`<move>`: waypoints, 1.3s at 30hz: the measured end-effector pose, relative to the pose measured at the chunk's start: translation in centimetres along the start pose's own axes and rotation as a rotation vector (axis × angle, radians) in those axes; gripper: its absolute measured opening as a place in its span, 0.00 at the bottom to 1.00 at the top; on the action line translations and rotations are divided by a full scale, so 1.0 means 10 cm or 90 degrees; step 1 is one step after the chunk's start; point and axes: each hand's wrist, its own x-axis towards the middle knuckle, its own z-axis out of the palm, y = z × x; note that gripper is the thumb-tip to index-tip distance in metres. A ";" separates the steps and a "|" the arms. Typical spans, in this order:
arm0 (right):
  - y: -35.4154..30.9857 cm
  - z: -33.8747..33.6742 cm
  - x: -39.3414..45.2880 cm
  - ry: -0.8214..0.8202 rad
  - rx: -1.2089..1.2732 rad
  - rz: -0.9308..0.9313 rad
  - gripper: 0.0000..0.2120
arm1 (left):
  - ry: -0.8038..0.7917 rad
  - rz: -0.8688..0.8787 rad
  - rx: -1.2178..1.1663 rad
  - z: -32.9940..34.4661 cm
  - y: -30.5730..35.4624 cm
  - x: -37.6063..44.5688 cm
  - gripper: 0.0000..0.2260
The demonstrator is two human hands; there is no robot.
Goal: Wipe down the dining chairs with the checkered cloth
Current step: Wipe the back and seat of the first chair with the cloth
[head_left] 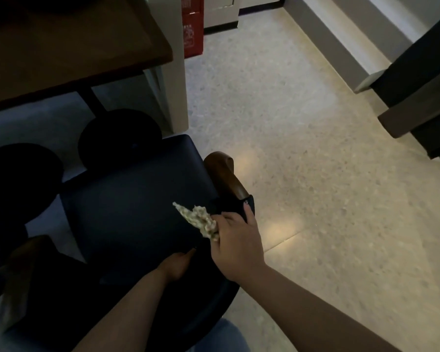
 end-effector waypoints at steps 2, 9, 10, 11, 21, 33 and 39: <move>-0.01 0.02 0.00 0.013 -0.008 0.011 0.19 | -0.026 -0.041 -0.063 -0.04 -0.05 0.07 0.30; -0.03 0.03 0.00 0.016 -0.005 0.049 0.18 | -0.037 -0.071 -0.107 -0.08 -0.03 0.07 0.53; -0.03 0.02 0.00 0.022 0.002 0.051 0.18 | -0.028 -0.074 -0.102 -0.07 -0.03 0.06 0.54; -0.04 0.02 0.00 0.026 0.011 0.053 0.17 | -0.022 -0.074 -0.102 -0.08 -0.02 0.05 0.54; -0.17 -0.02 0.14 0.071 0.045 0.049 0.13 | -0.026 -0.074 -0.124 -0.29 0.04 -0.02 0.41; -0.25 -0.24 0.93 0.072 0.069 0.028 0.10 | 0.056 0.026 0.005 -0.94 0.42 0.20 0.20; -0.28 -0.29 1.50 0.056 0.054 0.008 0.05 | 0.136 0.035 0.082 -1.31 0.70 0.39 0.19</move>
